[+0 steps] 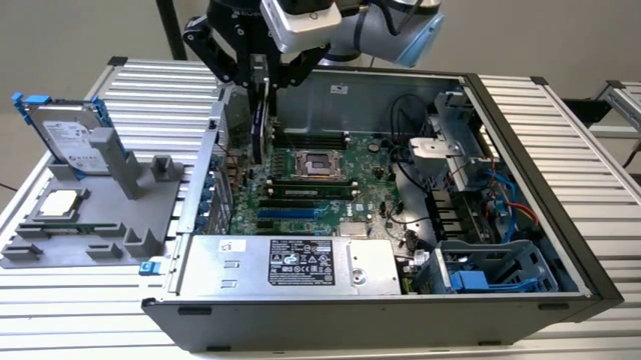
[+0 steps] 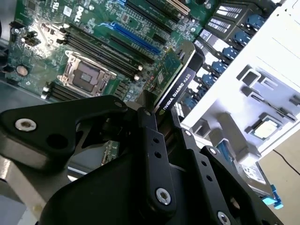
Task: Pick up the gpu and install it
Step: 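Pick up the gpu and move the gpu toward the slot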
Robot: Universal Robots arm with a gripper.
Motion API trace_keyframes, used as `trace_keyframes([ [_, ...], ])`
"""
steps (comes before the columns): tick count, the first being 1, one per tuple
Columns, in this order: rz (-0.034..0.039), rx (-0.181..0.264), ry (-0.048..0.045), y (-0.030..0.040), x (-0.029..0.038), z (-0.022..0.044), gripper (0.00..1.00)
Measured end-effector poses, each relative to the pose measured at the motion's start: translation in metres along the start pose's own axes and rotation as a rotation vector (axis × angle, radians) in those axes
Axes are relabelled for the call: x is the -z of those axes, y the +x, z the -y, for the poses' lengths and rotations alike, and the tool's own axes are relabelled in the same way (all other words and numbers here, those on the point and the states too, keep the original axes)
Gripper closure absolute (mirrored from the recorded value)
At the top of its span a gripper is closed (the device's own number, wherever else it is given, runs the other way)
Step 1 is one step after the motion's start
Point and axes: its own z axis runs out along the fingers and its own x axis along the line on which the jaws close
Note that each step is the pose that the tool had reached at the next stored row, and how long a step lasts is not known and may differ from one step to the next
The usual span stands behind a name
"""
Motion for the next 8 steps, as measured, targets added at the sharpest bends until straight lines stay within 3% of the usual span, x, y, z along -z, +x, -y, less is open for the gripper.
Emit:
trace_keyframes([
  [8, 0.0001, 0.000, -0.0001, -0.0158, -0.0001, -0.0005, 1.00],
])
